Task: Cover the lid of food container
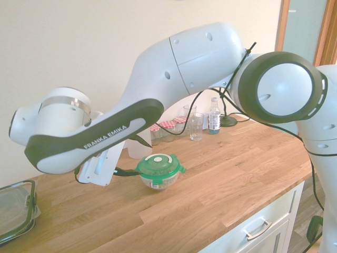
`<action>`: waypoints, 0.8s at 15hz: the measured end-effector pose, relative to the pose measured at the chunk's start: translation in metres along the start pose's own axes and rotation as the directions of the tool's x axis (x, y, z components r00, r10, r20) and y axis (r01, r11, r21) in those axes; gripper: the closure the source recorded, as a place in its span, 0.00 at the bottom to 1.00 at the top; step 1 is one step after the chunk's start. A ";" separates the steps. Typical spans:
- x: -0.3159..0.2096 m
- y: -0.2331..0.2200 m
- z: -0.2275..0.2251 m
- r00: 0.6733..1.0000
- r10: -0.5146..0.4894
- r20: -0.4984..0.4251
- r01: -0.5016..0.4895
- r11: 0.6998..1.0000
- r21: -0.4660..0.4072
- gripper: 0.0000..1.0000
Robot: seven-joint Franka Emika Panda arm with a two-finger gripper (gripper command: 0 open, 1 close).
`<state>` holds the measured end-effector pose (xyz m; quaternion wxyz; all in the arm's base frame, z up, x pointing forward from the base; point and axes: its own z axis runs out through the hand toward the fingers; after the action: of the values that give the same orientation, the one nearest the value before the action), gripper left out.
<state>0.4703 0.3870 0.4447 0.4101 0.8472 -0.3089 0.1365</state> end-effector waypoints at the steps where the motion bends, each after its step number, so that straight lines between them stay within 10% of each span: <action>1: 0.004 0.011 -0.011 0.998 -0.011 0.057 0.009 0.999 0.032 0.00; 6: 0.051 0.092 -0.022 0.942 -0.096 0.321 0.017 0.970 0.243 0.00; 12: 0.129 0.200 0.064 0.786 -0.154 0.598 -0.167 0.879 0.446 0.00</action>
<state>0.4412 0.1892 0.5892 0.0646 0.9174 -0.3854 -0.0750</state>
